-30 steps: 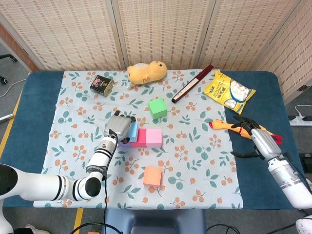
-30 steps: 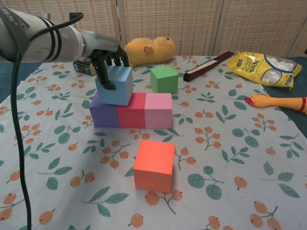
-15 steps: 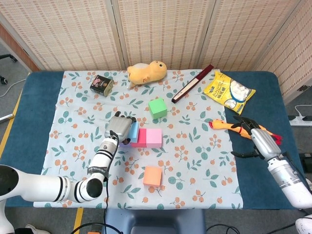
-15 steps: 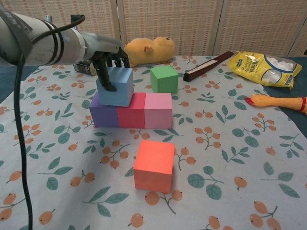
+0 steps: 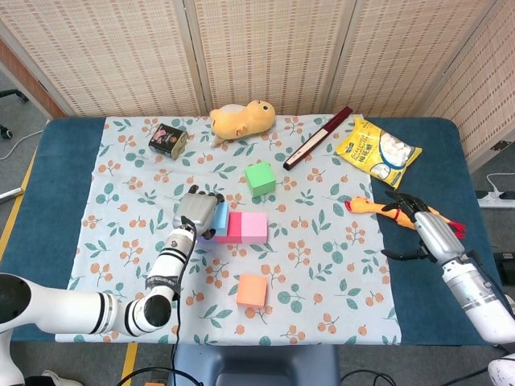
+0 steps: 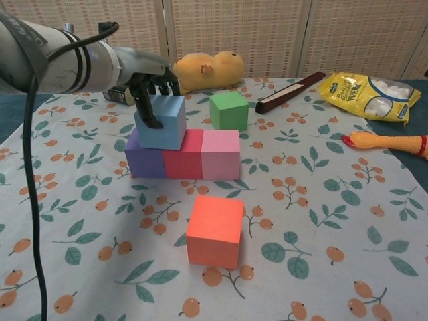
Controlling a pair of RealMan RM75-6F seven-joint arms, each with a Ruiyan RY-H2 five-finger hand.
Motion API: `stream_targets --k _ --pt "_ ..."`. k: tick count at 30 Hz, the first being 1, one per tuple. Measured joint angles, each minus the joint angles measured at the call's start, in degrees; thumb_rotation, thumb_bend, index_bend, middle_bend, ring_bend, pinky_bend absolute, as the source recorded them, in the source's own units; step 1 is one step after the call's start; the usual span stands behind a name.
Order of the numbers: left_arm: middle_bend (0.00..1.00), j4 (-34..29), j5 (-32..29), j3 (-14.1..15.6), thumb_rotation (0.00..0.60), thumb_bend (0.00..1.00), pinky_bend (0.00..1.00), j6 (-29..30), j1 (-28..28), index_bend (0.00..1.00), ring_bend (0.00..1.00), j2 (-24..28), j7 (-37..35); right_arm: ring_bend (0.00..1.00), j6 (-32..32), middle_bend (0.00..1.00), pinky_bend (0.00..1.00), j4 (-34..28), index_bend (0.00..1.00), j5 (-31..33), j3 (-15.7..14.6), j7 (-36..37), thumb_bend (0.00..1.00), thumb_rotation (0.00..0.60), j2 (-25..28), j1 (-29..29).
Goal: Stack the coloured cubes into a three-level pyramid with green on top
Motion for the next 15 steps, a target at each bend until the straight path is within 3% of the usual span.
stream_targets --k 15 --pt "0.31 1.18 -0.25 -1.21 0.600 0.31 0.12 -0.36 1.02 0.32 0.25 -0.92 0.99 0.00 -0.17 0.24 0.00 0.01 0.00 0.22 0.05 -0.22 0.05 0.600 -0.02 0.12"
